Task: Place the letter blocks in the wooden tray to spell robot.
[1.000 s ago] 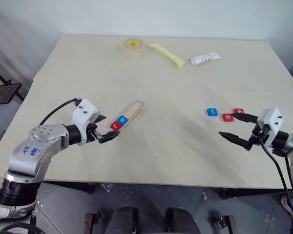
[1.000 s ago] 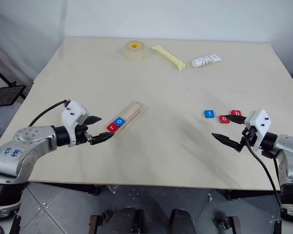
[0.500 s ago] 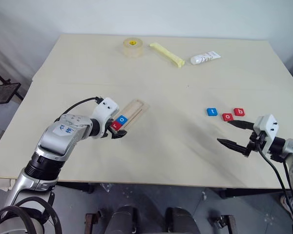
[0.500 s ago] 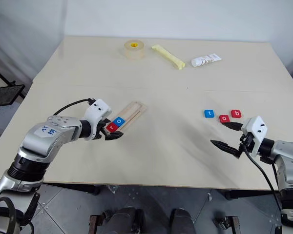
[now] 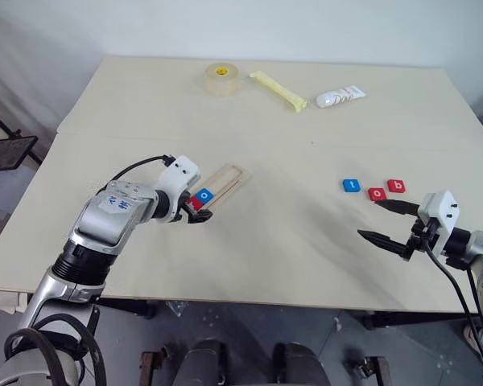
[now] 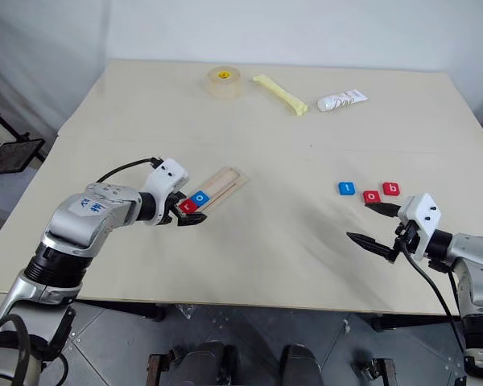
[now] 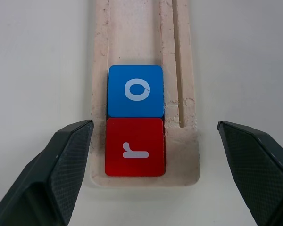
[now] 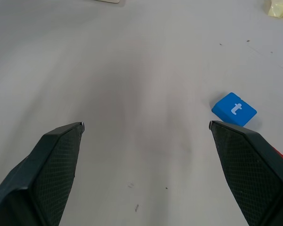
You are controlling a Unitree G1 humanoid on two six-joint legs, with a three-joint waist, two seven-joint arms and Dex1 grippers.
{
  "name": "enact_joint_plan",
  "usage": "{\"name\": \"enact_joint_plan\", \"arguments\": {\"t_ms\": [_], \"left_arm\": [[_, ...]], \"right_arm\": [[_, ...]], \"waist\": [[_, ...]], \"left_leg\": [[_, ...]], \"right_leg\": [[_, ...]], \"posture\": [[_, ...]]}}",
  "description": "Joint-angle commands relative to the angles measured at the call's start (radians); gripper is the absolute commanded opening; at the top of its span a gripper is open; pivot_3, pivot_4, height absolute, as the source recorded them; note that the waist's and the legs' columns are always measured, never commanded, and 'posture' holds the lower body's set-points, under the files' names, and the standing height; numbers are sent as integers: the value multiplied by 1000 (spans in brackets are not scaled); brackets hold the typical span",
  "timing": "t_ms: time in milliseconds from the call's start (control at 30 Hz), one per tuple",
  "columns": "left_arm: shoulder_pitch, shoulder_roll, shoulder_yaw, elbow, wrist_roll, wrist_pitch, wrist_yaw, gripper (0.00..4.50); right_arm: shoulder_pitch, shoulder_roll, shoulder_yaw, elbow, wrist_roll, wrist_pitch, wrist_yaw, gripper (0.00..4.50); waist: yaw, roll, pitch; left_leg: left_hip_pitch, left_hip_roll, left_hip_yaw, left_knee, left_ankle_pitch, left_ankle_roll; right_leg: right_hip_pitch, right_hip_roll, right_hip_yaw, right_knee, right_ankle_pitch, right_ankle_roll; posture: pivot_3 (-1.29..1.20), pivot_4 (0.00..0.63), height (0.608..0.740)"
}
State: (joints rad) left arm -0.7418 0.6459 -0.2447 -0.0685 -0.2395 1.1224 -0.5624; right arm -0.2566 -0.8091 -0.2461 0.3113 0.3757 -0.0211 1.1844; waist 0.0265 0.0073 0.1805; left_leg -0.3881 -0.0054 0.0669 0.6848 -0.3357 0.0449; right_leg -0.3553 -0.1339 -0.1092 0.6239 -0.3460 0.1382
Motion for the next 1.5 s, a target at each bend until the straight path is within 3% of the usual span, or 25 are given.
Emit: {"name": "enact_joint_plan", "arguments": {"t_ms": [33,467,933,1100,1333,1500], "left_arm": [[-8,13,-13,-10,19,21,-8,4500],[-64,19,-14,-26,40,64,1,4500],[-52,-21,-48,79,49,24,-34,4500],[-57,-27,-67,111,64,-4,-53,3393],[-99,11,-143,94,140,-224,-153,3390],[-183,-53,-194,105,159,-340,-248,3390]], "right_arm": [[-2,-25,-34,-27,13,-4,-7,4445],[-15,-26,-26,-13,6,-3,-13,4445],[-20,-28,-25,-18,3,2,-24,4445],[-30,-33,-27,-14,-1,2,-31,4500],[-25,-42,-35,-18,5,1,-39,4500],[-3,-51,-48,-37,14,-8,-33,4500]], "waist": [[-1,0,0],[-3,0,0],[1,0,0],[1,0,0],[2,0,0],[2,-1,0]], "left_leg": [[0,0,0,0,0,0],[-1,0,0,0,0,0],[0,0,0,0,0,0],[0,0,-1,1,0,0],[-1,0,-1,1,0,0],[-3,-1,-1,1,0,0]], "right_leg": [[0,0,0,0,0,0],[0,0,0,0,0,0],[0,0,0,0,0,0],[0,0,0,1,0,0],[0,0,0,1,0,0],[-2,0,-1,1,0,0]], "posture": [[0,150,740],[0,150,740],[0,150,740],[0,150,740],[0,150,740],[0,150,740]]}}
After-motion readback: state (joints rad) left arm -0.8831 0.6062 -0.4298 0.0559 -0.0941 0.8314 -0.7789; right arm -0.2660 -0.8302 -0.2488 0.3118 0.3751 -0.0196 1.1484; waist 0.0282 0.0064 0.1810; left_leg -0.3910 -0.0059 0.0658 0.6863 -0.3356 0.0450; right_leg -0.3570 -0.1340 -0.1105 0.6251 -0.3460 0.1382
